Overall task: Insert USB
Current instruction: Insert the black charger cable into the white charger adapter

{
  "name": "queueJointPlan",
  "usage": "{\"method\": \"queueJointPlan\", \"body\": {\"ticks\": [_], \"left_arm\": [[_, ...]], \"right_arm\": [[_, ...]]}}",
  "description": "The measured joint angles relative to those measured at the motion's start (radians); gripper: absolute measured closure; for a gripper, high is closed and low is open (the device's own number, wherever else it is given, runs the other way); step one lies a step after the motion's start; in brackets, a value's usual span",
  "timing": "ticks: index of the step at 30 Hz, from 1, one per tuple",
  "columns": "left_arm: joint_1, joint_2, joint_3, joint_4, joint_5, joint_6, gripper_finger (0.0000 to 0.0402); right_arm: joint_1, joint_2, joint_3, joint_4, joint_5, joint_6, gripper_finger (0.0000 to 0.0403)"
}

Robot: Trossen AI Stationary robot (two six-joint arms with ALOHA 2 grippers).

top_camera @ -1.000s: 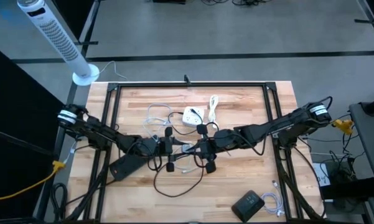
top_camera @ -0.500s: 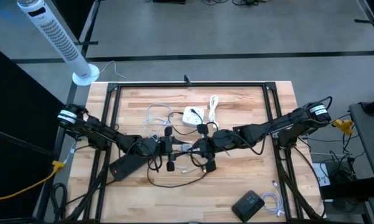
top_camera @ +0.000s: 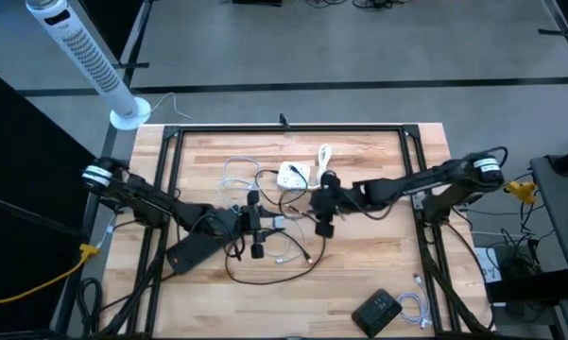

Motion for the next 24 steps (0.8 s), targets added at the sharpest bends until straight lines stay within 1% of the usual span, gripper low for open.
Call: {"method": "queueJointPlan", "body": {"ticks": [3, 7, 12, 17, 21, 24], "left_arm": [[-0.014, -0.073, 0.000, -0.083, -0.013, -0.007, 0.0258], [-0.032, -0.172, 0.000, -0.214, -0.033, -0.036, 0.0258], [-0.046, -0.258, 0.000, -0.380, -0.038, -0.091, 0.0258], [-0.055, -0.310, 0.000, -0.577, -0.038, -0.207, 0.0258], [-0.068, -0.329, 0.000, -0.647, -0.040, -0.262, 0.0258], [-0.072, -0.334, 0.000, -0.685, -0.040, -0.283, 0.0258]], "right_arm": [[-0.063, 0.051, -0.012, 0.095, -0.041, -0.046, 0.0259], [-0.103, 0.154, 0.013, 0.149, -0.070, -0.057, 0.0241], [-0.112, 0.270, 0.065, 0.152, -0.070, -0.032, 0.0240], [-0.109, 0.351, 0.117, 0.161, -0.070, -0.020, 0.0248], [-0.111, 0.389, 0.134, 0.174, -0.070, -0.021, 0.0254], [-0.102, 0.390, 0.142, 0.174, -0.070, -0.018, 0.0260]]}}
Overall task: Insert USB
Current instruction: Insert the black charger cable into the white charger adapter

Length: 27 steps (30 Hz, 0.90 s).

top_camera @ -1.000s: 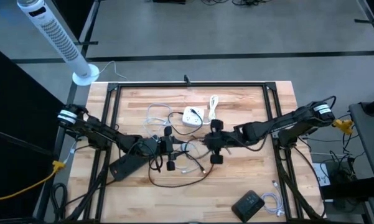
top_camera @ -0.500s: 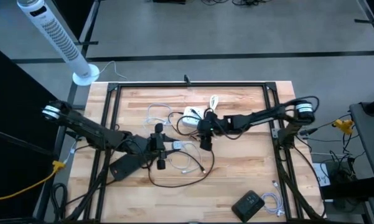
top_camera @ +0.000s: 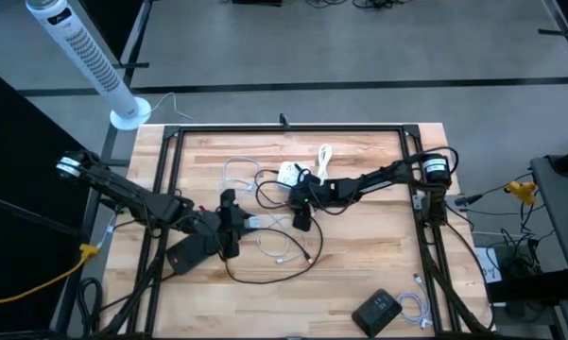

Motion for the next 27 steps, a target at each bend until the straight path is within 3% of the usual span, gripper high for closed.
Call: {"method": "queueJointPlan", "body": {"ticks": [15, 18, 20, 22, 27], "left_arm": [[0.000, 0.000, -0.001, 0.000, 0.002, -0.012, 0.0258], [0.000, -0.001, -0.009, 0.002, 0.078, -0.013, 0.0258], [0.000, -0.001, -0.019, 0.009, 0.107, -0.017, 0.0258], [0.000, -0.002, -0.036, 0.046, 0.110, -0.020, 0.0258], [0.000, -0.009, -0.117, 0.320, 0.109, 0.054, 0.0258]], "right_arm": [[0.016, 0.051, 0.000, 0.120, 0.000, -0.014, 0.0292], [0.014, 0.056, 0.000, 0.129, 0.020, -0.014, 0.0315], [0.015, 0.052, 0.000, 0.124, 0.038, -0.016, 0.0352], [0.018, 0.041, 0.000, 0.115, 0.042, -0.031, 0.0384], [0.049, -0.039, -0.001, 0.043, 0.018, -0.035, 0.0384]]}}
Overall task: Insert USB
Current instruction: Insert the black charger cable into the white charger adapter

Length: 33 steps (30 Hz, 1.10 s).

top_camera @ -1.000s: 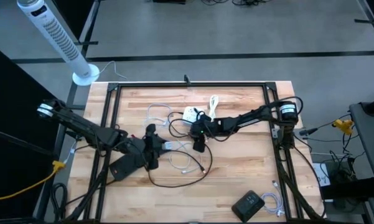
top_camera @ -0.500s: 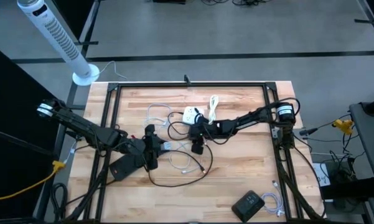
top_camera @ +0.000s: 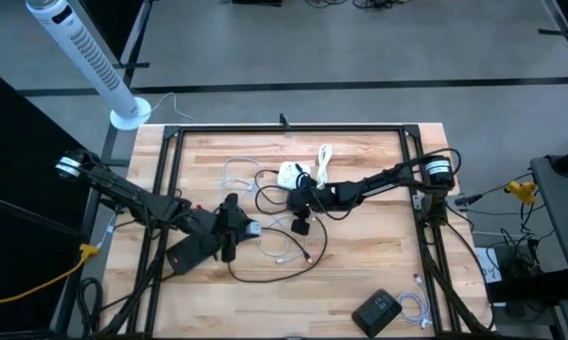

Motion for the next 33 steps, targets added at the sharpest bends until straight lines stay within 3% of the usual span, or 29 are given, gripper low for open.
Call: {"method": "queueJointPlan", "body": {"ticks": [7, 11, 14, 21, 27, 33], "left_arm": [[0.023, 0.001, -0.183, 0.639, -0.005, 0.059, 0.0258], [0.034, 0.009, -0.250, 0.965, -0.078, -0.007, 0.0258], [0.034, 0.023, -0.253, 1.101, -0.083, -0.026, 0.0258], [0.034, 0.027, -0.237, 1.176, -0.138, -0.181, 0.0258], [0.034, 0.027, -0.213, 1.170, -0.189, -0.183, 0.0258], [0.034, 0.027, -0.208, 1.091, -0.195, -0.124, 0.0258]], "right_arm": [[0.119, -0.182, 0.000, 0.068, 0.001, -0.119, 0.0384], [0.166, -0.200, 0.000, 0.208, 0.008, -0.156, 0.0384], [0.186, -0.182, -0.001, 0.372, 0.002, -0.171, 0.0384], [0.187, -0.166, 0.007, 0.652, -0.010, -0.161, 0.0384], [0.188, -0.164, 0.049, 0.614, 0.010, -0.219, 0.0384], [0.188, -0.163, 0.053, 0.581, 0.038, -0.385, 0.0384]]}}
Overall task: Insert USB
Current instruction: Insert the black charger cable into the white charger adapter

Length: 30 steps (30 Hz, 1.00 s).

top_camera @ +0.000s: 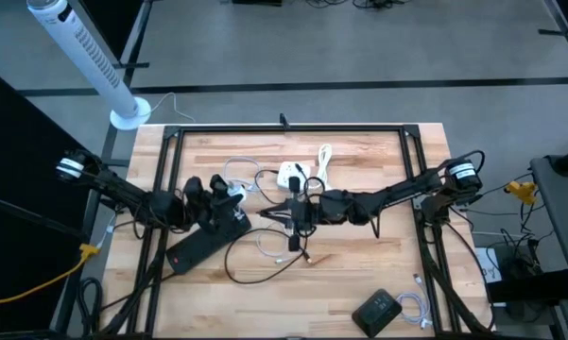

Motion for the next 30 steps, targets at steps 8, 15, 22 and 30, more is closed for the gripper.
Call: {"method": "queueJointPlan", "body": {"ticks": [8, 15, 22, 30], "left_arm": [[-0.001, 0.000, -0.004, -0.097, 0.329, 0.360, 0.0258], [-0.001, 0.007, -0.004, -0.119, 0.418, 0.426, 0.0258], [0.015, 0.010, -0.006, -0.139, 0.614, 0.545, 0.0258], [0.105, 0.005, -0.001, -0.154, 0.950, 0.502, 0.0258]], "right_arm": [[0.000, 0.000, -0.004, -0.064, -0.188, -0.108, 0.0384], [-0.025, 0.000, -0.006, -0.063, -0.221, -0.068, 0.0384], [-0.090, 0.050, 0.026, -0.046, -0.478, 0.279, 0.0384], [-0.099, 0.247, 0.248, -0.049, -0.772, 0.483, 0.0384]]}}
